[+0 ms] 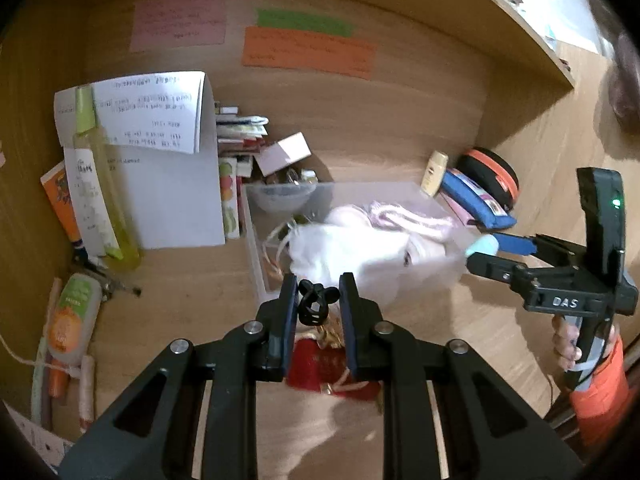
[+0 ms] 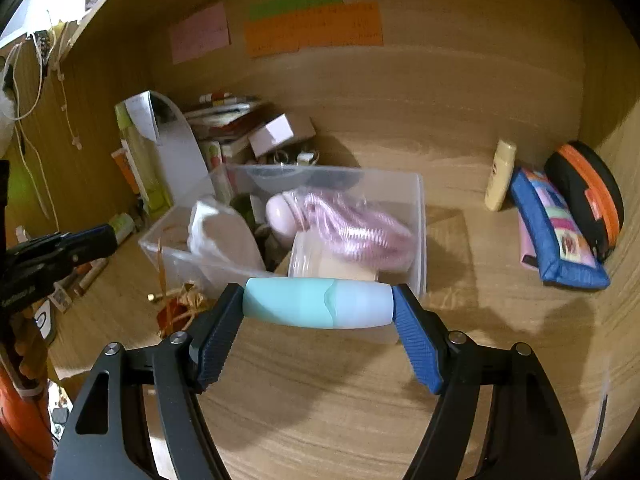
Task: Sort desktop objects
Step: 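Carry the light blue bottle with the right gripper over the bin while left carries the black figurine, then open the right gripper to drop the blue bottle into the bin while left drops the black figurine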
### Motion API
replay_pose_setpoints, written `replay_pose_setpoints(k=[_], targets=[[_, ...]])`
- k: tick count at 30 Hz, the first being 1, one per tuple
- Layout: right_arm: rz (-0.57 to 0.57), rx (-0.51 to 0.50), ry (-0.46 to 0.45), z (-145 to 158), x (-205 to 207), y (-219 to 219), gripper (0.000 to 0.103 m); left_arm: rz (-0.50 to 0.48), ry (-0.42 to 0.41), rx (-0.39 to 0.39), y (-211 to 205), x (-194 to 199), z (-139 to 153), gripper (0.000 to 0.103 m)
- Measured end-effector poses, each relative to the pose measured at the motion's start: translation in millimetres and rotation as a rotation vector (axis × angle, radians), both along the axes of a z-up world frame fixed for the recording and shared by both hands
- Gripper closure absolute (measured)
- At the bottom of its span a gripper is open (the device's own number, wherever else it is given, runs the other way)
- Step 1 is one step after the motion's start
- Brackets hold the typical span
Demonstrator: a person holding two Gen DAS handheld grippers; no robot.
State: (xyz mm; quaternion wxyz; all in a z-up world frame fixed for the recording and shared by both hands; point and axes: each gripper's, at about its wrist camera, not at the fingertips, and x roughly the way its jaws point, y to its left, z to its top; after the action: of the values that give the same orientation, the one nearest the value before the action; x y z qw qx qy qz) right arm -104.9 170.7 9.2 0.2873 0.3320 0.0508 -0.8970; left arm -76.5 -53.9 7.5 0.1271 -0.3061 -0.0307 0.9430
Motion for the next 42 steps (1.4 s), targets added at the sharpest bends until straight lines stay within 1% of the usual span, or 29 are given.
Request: replay_pose_setpoints(k=[5,9,13,15,17,19,20,22,24,25,28,33,34,35,37,39,41,42], targets=[[-0.004,-0.016,0.021,10,-12,-4,0.032,0.014,-0.006,0.009,-2,-20,2,0.083],[-0.005,-0.054,0.006,14,-25,-14,0.032,0.016,-0.002,0.045,-5,-37,2,0.083],[0.001,-0.045,0.003,17,-37,-32,0.032,0.013,0.002,0.012,1,-48,-3,0.083],[-0.014,-0.026,0.024,18,-46,-42,0.032,0.018,0.006,-0.005,3,-51,-8,0.083],[-0.064,-0.016,0.038,14,-55,-50,0.032,0.020,0.018,-0.007,4,-52,-13,0.083],[-0.087,-0.043,0.014,6,-63,-54,0.032,0.009,0.008,0.001,3,-55,-18,0.083],[-0.083,-0.054,-0.016,-1,-67,-57,0.032,0.003,0.005,0.003,3,-56,-19,0.083],[-0.066,-0.041,-0.039,-8,-71,-63,0.031,0.004,-0.020,-0.005,3,-60,-24,0.083],[-0.043,-0.009,-0.004,-11,-67,-69,0.031,0.004,-0.032,0.001,3,-62,-26,0.083],[-0.025,-0.017,0.001,-11,-66,-69,0.031,0.008,-0.033,0.002,3,-62,-26,0.083],[-0.026,-0.046,-0.003,-13,-67,-67,0.031,0.019,-0.041,-0.005,1,-62,-29,0.083],[-0.031,-0.028,0.017,-14,-64,-67,0.031,0.025,-0.068,-0.003,-1,-65,-35,0.083],[-0.031,-0.026,0.020,-14,-63,-68,0.031,0.025,-0.066,0.001,-1,-65,-35,0.081],[-0.028,-0.022,0.024,-14,-61,-68,0.031,0.023,-0.066,0.005,-2,-65,-35,0.077],[-0.026,-0.016,0.028,-14,-60,-69,0.030,0.021,-0.058,0.011,-2,-63,-34,0.072],[-0.021,-0.024,0.029,-14,-58,-68,0.026,0.020,-0.039,0.015,-2,-61,-31,0.067],[-0.014,-0.042,0.023,-13,-57,-67,0.021,0.018,-0.025,0.020,-3,-59,-30,0.060],[-0.007,-0.053,0.018,-12,-56,-66,0.020,0.011,-0.021,0.024,-3,-58,-29,0.058]])
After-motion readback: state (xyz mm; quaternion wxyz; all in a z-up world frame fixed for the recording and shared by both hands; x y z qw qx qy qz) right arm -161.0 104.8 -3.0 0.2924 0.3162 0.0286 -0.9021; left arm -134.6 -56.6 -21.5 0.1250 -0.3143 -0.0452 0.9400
